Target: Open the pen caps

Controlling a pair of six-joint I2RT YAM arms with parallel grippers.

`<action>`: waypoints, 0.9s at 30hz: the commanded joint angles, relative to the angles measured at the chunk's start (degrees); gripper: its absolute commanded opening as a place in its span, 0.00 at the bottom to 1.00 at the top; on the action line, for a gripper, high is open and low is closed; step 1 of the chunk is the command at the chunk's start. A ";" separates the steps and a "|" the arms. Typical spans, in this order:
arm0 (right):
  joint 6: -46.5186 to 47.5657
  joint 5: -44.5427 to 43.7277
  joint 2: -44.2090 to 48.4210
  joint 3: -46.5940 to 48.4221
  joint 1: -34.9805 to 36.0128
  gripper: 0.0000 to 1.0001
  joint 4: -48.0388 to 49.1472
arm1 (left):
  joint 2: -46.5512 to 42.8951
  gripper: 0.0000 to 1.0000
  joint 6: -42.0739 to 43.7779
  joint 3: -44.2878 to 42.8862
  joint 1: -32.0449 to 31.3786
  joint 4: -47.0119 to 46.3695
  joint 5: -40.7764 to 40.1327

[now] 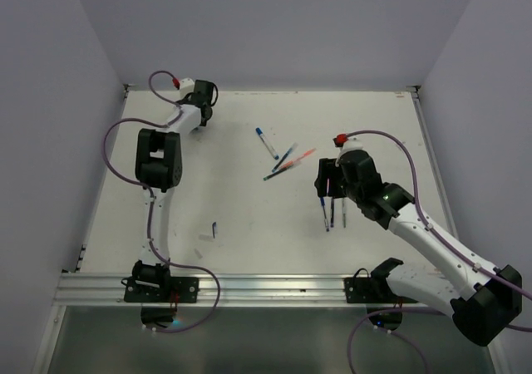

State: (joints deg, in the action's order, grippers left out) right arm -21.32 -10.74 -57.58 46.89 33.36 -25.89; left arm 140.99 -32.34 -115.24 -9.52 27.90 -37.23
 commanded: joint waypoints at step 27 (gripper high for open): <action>-8.21 21.81 -6.13 3.20 0.12 0.98 5.58 | -66.09 0.00 -14.50 74.44 -4.53 -51.18 50.39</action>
State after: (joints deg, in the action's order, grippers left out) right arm -26.52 1.52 -62.76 49.76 33.36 -26.46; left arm 77.58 -41.69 -47.79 -10.94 -12.91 2.20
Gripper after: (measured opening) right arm 0.983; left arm 0.029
